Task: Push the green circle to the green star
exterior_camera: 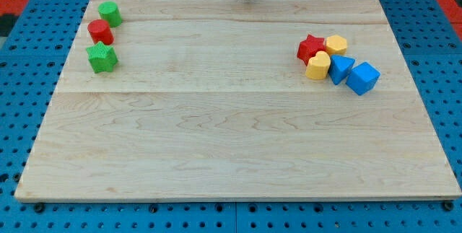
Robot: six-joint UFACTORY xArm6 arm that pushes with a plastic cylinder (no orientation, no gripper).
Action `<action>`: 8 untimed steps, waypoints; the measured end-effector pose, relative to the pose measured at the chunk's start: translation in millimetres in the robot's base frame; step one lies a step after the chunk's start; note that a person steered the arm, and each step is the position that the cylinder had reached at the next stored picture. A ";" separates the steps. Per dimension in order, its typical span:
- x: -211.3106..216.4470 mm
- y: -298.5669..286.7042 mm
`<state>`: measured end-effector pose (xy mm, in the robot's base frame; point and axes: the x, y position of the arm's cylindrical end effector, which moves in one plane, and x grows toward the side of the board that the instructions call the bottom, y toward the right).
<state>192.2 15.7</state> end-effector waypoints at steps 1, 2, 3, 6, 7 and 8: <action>1.8 -44.9; 1.4 -86.0; 0.9 -120.8; 14.1 -277.8; 62.7 -235.2; 107.2 -188.0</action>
<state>299.4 -172.3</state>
